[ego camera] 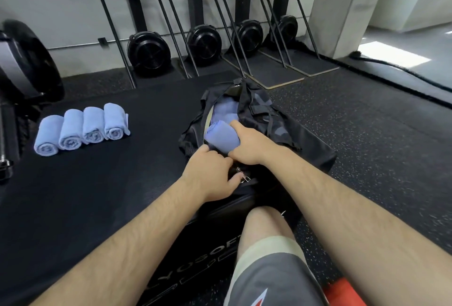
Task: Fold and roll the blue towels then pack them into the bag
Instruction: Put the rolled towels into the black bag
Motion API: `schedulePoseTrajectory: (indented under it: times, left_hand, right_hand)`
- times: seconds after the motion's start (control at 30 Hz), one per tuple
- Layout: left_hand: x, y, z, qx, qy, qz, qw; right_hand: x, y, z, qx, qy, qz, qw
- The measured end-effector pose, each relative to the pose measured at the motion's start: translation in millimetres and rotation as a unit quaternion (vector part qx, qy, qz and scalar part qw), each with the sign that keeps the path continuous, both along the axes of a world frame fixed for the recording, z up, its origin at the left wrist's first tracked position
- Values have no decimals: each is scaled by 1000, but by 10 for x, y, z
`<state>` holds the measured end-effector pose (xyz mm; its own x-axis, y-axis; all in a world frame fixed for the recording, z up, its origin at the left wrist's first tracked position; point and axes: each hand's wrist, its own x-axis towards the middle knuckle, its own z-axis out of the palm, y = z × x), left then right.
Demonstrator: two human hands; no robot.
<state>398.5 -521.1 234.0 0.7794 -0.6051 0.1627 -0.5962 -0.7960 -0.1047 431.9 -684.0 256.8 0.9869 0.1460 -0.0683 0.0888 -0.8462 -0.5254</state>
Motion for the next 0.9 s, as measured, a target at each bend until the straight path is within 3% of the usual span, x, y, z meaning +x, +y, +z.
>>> schedulePoseTrajectory:
  times: [0.1, 0.23, 0.43, 0.63, 0.9]
  left_hand:
    - [29, 106, 67, -3, -34, 15, 999]
    - [67, 218, 136, 38, -39, 32, 998]
    - [55, 242, 58, 43, -63, -15, 997]
    - [135, 328, -92, -23, -134, -36, 990]
    - [135, 245, -135, -49, -144, -43, 987]
  right_hand:
    - [-15, -45, 43, -104, 29, 32, 994]
    - [3, 3, 41, -175, 53, 65, 981]
    - [84, 165, -29, -290, 78, 107, 948]
    - [87, 53, 10, -253, 93, 82, 960]
    - [29, 61, -95, -287, 1, 72, 955]
